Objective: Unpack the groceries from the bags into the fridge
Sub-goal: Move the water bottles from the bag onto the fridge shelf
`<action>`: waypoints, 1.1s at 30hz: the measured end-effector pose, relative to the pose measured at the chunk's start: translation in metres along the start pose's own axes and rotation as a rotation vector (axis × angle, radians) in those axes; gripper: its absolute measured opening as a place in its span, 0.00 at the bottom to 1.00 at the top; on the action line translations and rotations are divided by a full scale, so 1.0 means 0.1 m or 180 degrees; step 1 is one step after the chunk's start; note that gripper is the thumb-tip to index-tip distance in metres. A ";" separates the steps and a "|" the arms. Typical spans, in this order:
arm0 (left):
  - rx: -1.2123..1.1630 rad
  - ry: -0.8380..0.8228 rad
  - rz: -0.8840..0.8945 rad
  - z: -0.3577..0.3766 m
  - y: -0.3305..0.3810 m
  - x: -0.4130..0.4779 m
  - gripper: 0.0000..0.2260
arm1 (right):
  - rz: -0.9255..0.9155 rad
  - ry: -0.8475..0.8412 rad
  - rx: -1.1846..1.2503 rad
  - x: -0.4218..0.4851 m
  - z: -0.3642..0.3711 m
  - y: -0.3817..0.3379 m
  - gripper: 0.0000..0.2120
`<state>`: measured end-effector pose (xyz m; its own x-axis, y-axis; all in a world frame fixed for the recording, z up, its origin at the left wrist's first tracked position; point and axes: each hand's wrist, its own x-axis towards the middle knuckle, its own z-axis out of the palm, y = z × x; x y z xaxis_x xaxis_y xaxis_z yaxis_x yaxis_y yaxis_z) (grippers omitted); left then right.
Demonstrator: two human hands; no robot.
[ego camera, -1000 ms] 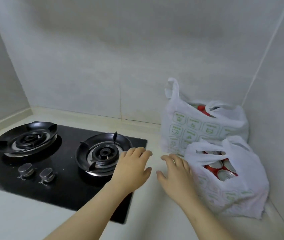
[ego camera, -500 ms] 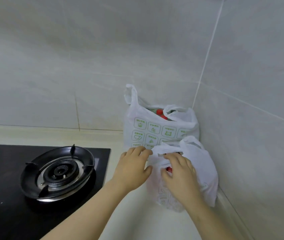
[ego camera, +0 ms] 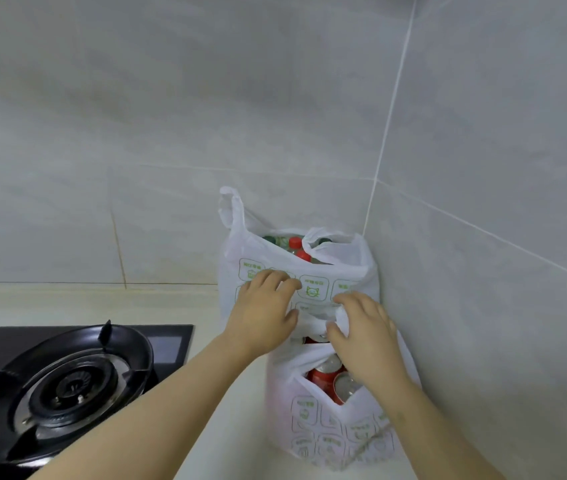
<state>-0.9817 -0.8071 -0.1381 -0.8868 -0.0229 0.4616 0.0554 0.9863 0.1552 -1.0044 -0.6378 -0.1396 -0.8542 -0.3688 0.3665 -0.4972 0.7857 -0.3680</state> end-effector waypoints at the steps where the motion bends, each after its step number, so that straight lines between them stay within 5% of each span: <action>1: 0.0059 0.0052 0.0000 0.02 -0.05 0.06 0.20 | 0.0002 -0.0020 -0.0016 0.09 -0.01 0.02 0.21; 10: 0.0631 0.0041 0.0130 0.11 -0.49 0.73 0.23 | -0.0057 -0.0262 -0.0602 0.95 0.11 0.23 0.25; 15: 0.0774 0.0105 -0.0257 0.26 -0.60 0.86 0.39 | 0.0213 -0.0113 -0.0556 1.07 0.24 0.37 0.22; 25: 0.0950 0.0489 -0.0508 0.42 -0.64 0.73 0.24 | 0.0377 0.0111 -0.0015 0.99 0.33 0.48 0.24; 33: 0.0650 0.0271 -0.1156 0.45 -0.80 0.50 0.23 | 0.0207 -0.0127 0.0093 1.01 0.39 0.43 0.28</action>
<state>-1.0508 -0.8797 -0.1668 -0.7905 -0.3798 0.4805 -0.3533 0.9236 0.1488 -1.1181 -0.6610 -0.1516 -0.8899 -0.3374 0.3069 -0.4442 0.7940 -0.4150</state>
